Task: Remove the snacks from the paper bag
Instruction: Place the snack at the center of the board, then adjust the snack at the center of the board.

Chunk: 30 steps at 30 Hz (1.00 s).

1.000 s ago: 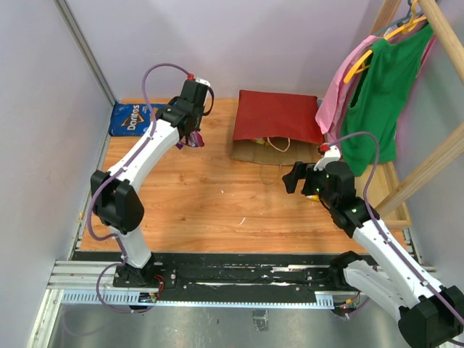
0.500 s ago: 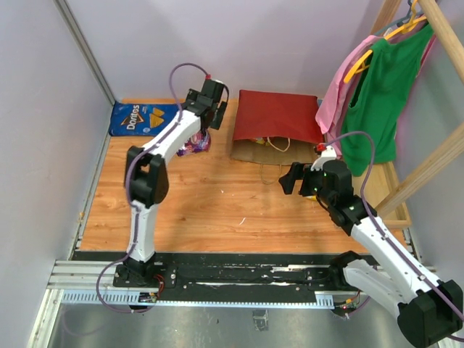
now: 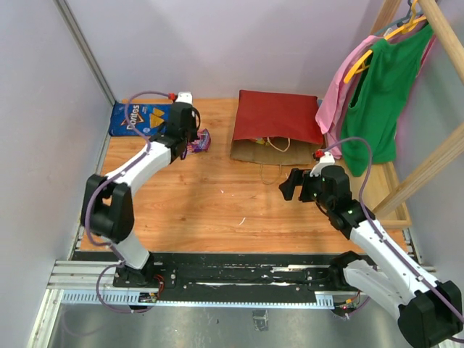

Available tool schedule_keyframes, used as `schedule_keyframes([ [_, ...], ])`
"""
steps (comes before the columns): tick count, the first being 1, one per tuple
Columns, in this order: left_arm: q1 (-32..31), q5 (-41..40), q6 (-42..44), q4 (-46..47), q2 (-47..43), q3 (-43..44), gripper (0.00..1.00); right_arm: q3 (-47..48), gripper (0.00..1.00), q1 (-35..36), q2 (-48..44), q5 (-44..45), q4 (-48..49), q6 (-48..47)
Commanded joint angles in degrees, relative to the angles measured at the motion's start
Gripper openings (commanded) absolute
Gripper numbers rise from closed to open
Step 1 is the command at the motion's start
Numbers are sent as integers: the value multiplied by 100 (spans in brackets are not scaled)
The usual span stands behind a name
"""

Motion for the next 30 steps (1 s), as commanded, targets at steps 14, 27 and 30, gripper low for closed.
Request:
schedule_keyframes([
  [14,790,2142,-1028,632,2906,794,0,-486,99,98,-586,250,-256,-85],
  [27,646,2647,-739,388,3301,1162,0,-532,99,98,-443,226,-169,-30],
  [30,513,2560,-473,80,3504,1507,0,-514,99,97,-405,201,-169,-21],
])
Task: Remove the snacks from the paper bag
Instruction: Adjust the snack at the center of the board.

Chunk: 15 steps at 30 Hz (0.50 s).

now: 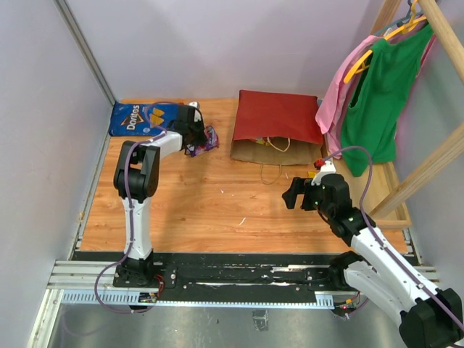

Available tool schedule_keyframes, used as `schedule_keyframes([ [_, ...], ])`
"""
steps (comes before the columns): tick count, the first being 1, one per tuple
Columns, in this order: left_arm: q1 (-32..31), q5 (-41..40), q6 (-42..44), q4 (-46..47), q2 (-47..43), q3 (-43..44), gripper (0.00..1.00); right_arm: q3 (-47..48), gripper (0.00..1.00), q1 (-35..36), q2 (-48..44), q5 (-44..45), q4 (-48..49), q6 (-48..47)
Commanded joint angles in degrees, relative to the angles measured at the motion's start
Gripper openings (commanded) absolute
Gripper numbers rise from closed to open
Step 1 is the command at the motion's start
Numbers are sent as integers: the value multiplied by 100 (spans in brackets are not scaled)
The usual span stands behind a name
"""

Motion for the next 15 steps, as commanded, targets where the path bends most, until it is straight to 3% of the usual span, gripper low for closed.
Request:
schedule_keyframes([
  [1,-251,113,480,-722,476,521,0,3,99,97,36,15,67,-14],
  [8,-279,-319,1006,-1758,1114,1786,0,27,99,97,76,19,76,-6],
  [11,-282,-362,975,-1449,605,1332,1,48,99,97,111,46,63,-3],
  [12,-283,-394,913,-1250,320,1027,9,48,99,100,128,56,73,-6],
  [13,-281,-445,842,-1003,-9,722,27,39,99,104,145,61,94,-4],
  [15,-278,-649,663,-546,-644,86,48,35,99,97,203,38,124,7],
])
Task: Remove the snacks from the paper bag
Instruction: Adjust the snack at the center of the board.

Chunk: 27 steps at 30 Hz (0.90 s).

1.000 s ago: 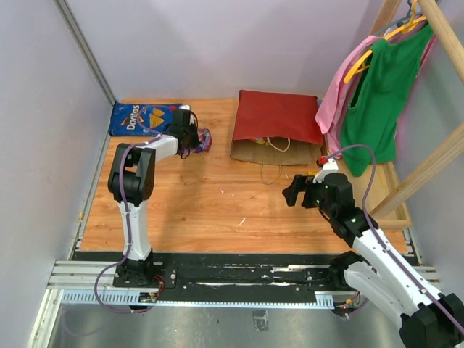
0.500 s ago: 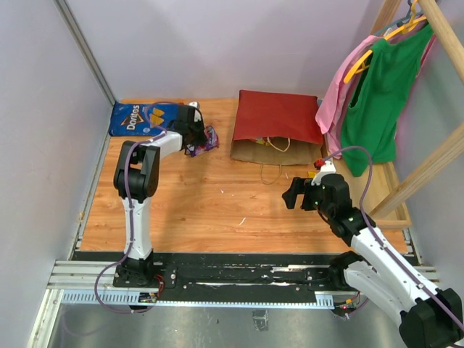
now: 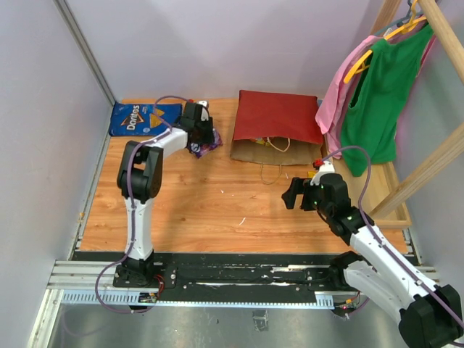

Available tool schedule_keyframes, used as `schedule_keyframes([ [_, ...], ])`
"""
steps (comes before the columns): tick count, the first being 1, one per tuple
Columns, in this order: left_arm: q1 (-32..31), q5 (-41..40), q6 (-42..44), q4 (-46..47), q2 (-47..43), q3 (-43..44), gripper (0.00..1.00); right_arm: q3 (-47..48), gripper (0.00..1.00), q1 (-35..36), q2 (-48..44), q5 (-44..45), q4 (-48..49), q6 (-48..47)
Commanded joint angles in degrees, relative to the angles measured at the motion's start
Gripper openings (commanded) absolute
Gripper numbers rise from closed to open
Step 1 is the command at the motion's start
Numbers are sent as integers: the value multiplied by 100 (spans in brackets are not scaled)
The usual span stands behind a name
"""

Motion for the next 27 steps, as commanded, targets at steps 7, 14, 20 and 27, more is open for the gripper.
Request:
schedule_keyframes([
  [7,237,-982,-739,1028,-2442,-2424,71,97,99,101,358,-125,220,36],
  [14,727,-622,-1006,1410,-2940,-3213,89,100,99,97,396,-179,251,70],
  [20,1400,310,-1258,1916,-2847,-3663,70,75,99,101,375,-195,250,95],
  [27,1445,871,-1331,2108,-2156,-3354,54,92,99,103,488,-240,330,105],
])
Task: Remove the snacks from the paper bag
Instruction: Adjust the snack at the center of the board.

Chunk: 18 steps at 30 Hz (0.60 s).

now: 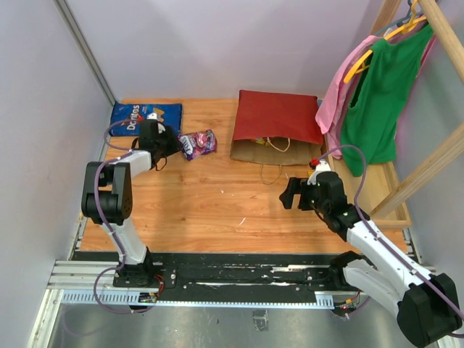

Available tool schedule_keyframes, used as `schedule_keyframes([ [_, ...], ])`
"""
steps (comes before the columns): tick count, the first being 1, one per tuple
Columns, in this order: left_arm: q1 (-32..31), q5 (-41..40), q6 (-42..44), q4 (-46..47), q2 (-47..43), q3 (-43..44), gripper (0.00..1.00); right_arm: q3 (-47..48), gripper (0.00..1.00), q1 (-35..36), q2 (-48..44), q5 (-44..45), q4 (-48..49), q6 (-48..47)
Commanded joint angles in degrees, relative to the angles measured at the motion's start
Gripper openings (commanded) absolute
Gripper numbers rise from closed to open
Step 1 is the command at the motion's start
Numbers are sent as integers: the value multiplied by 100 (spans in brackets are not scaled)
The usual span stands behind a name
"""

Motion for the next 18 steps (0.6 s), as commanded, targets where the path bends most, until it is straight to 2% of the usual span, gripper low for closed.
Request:
schedule_keyframes([
  [1,-35,636,-138,459,516,258,53,90,99,98,63,-72,147,63],
  [4,-35,797,-207,614,796,358,50,82,99,97,66,-48,152,41],
  [6,-36,831,-240,651,948,427,43,73,99,97,80,-29,141,37],
  [12,-42,871,-299,655,1190,588,4,80,99,99,212,-38,208,36],
  [13,-43,881,-303,654,1188,602,1,81,99,97,240,-45,229,44],
  [18,-233,727,-22,290,1054,872,1,77,99,97,438,-113,367,83],
])
